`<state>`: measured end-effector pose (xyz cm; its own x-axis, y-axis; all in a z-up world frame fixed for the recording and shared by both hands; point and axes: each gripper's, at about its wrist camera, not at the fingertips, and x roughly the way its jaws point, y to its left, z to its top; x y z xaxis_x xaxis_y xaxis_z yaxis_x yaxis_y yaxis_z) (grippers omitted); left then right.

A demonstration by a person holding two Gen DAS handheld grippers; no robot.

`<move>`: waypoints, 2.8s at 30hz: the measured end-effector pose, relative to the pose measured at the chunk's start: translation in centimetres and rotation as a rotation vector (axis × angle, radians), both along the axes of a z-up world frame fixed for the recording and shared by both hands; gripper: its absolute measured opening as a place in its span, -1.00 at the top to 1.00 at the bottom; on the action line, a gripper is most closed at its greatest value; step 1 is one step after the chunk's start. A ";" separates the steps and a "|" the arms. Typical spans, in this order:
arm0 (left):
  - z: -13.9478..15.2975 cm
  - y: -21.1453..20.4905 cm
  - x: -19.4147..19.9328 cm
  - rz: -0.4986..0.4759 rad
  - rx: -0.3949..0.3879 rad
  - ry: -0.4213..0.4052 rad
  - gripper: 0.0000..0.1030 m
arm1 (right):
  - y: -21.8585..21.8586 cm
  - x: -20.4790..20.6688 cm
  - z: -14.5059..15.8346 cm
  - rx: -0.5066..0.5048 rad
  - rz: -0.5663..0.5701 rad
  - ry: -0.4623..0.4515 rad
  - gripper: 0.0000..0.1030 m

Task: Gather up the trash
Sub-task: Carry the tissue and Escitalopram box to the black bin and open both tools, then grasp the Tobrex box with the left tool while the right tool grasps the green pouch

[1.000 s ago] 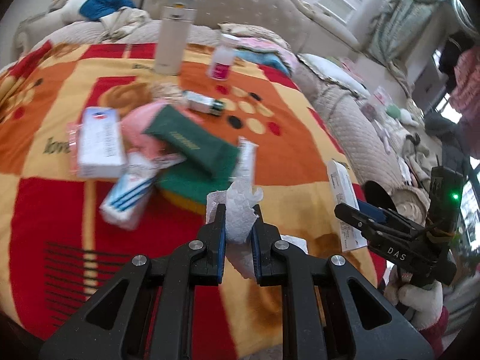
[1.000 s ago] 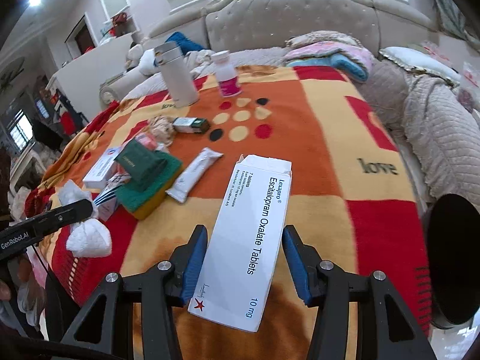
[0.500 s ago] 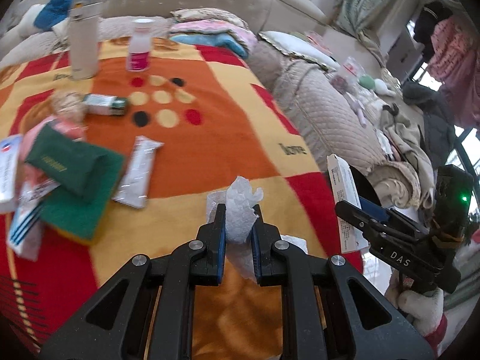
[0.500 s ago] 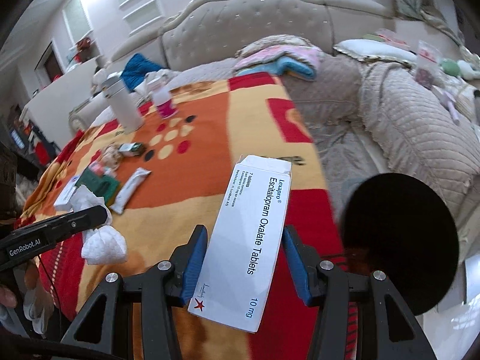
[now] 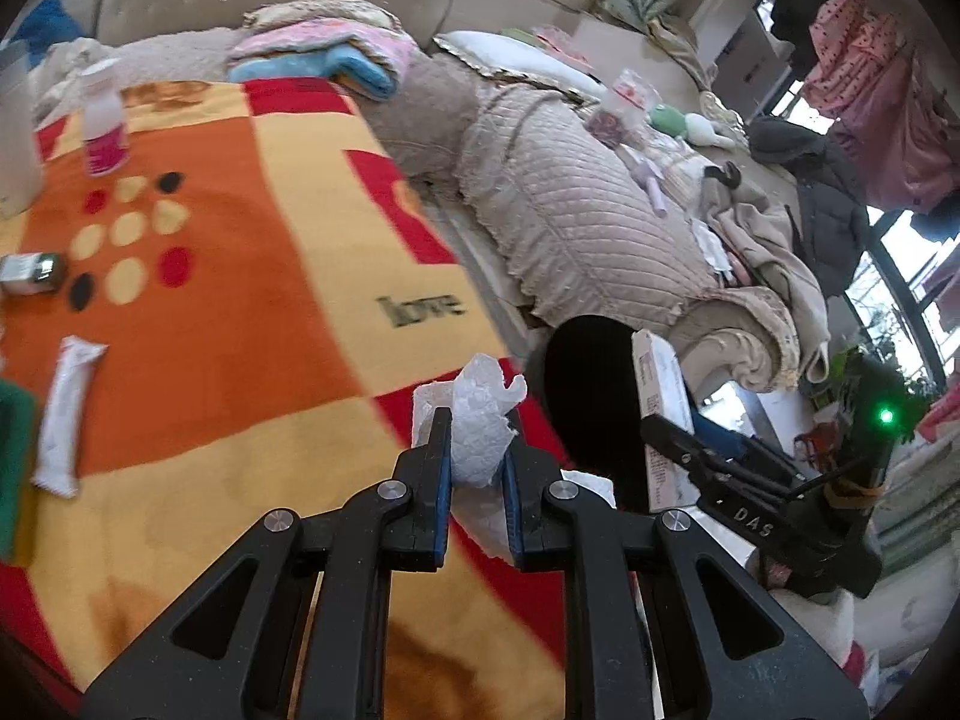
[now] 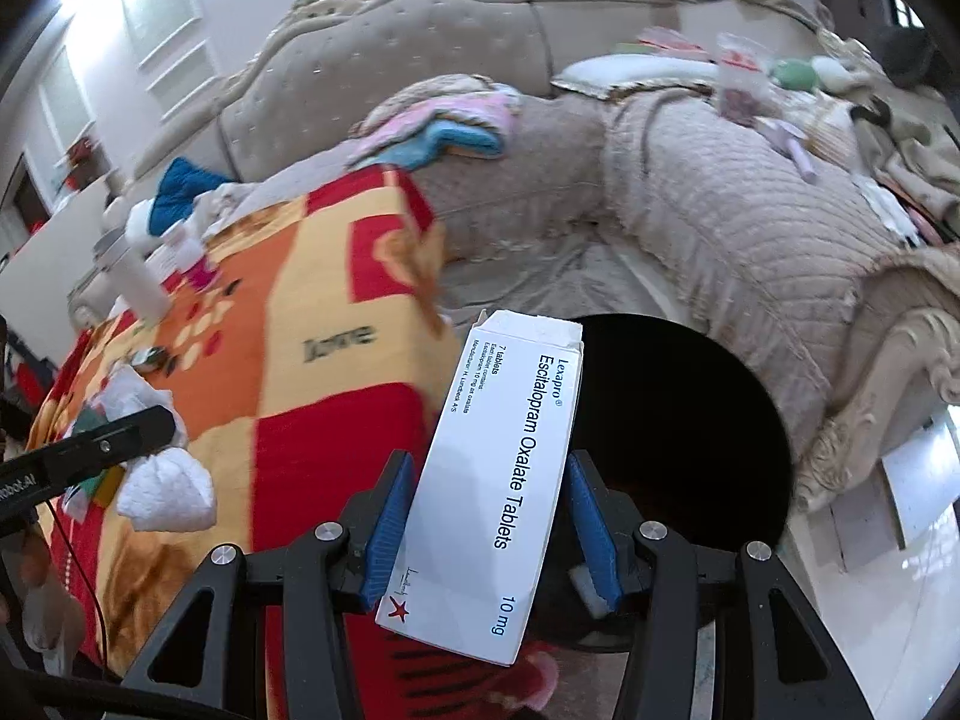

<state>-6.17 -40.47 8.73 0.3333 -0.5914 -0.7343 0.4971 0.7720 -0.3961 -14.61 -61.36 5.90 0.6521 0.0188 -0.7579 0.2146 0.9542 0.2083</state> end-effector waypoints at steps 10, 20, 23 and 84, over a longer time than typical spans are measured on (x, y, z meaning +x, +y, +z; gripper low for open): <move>-0.9 -6.1 0.6 -0.068 -0.007 0.019 0.76 | -3.9 -0.4 -1.6 0.011 -0.061 0.030 0.03; -1.7 -9.3 0.9 -0.096 -0.021 0.028 0.76 | -6.0 -0.2 -2.0 0.012 -0.104 0.032 0.03; -1.9 -9.9 0.9 -0.102 -0.031 0.030 0.72 | -6.6 -0.4 -1.9 0.013 -0.119 0.023 0.00; -2.3 28.7 -5.2 0.499 0.232 -0.109 -0.20 | 20.8 5.1 -0.3 -0.007 0.361 0.037 -0.45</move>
<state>-11.33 -11.72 6.43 0.6124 -0.1697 -0.7721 0.0780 0.9849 -0.1546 -9.52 -40.58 5.59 0.5766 0.2372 -0.7818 -0.1288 0.9713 0.1997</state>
